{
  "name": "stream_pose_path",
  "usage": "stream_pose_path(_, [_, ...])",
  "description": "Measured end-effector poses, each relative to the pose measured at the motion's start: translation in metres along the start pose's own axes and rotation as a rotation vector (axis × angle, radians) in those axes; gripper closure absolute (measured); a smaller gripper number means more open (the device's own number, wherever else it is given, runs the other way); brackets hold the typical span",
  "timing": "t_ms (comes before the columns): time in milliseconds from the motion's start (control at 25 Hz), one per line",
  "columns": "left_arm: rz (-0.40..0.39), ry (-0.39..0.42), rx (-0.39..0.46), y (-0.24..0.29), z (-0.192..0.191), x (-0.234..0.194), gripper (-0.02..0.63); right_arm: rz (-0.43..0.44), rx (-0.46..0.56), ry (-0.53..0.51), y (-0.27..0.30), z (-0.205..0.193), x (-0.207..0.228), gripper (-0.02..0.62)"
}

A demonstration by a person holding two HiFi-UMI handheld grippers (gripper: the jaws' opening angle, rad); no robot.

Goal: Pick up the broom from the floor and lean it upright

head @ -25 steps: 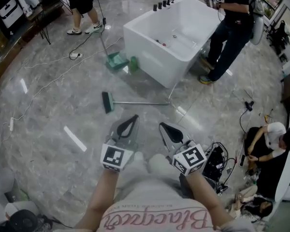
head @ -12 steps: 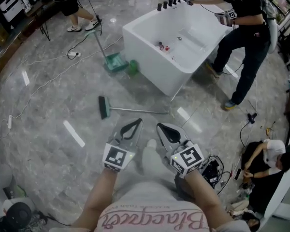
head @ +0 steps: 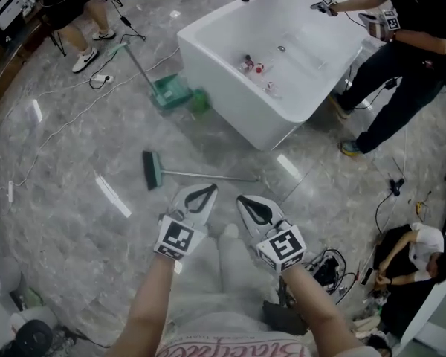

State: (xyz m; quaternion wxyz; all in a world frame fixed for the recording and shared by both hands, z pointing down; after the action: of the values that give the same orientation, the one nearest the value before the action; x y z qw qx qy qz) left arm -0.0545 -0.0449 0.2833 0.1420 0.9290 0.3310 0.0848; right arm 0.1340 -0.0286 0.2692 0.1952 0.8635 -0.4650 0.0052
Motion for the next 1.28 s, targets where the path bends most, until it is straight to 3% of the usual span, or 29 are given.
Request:
stream_pose_path(240, [-0.072,-0.027,-0.093,0.063,-0.096,-0.025,0.607,-0.036,-0.028,0.060,0.061,-0.081,0.031,0.594])
stream_pose_path(480, [-0.191,0.088,-0.173,0.151,-0.223,-0.040,0.607,-0.049,-0.095,0.028,0.134,-0.191,0.083,0.594])
stream_pose_path(680, [-0.306,0.139,-0.304,0.214,-0.334,-0.042,0.586,-0.107,-0.136,0.050,0.163,-0.277,0.132,0.594])
stream_pose_path(720, [-0.330,0.162,-0.333,0.226,-0.351,-0.042,0.541,-0.119,-0.138,0.064,0.167,-0.291,0.141,0.594])
stream_pose_path(840, [-0.419,0.277,-0.428,0.256,-0.401,-0.040,0.512,-0.131,-0.149,0.087,0.184,-0.330,0.164,0.594])
stream_pose_path(1080, [-0.632,0.543,-0.616,0.296,-0.483,-0.031,0.508,-0.091,-0.196,0.103,0.226,-0.388,0.203,0.594])
stream_pose_path(1280, [-0.684,0.672,-0.706,0.311,-0.526,-0.027,0.519,-0.045,-0.221,0.053,0.245,-0.407,0.210,0.594])
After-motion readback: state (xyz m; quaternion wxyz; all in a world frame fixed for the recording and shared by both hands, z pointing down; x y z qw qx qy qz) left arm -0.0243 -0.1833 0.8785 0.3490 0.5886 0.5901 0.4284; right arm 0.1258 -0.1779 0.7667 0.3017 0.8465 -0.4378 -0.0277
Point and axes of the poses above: the fingertips, and each gripper's own axes: y forward along the fingers, x to its right, z out of its top, the point moved 10 cm from there along -y, backward along the fingers, and after that the axes turned 5 degrees about z, right-handed, at the moved point
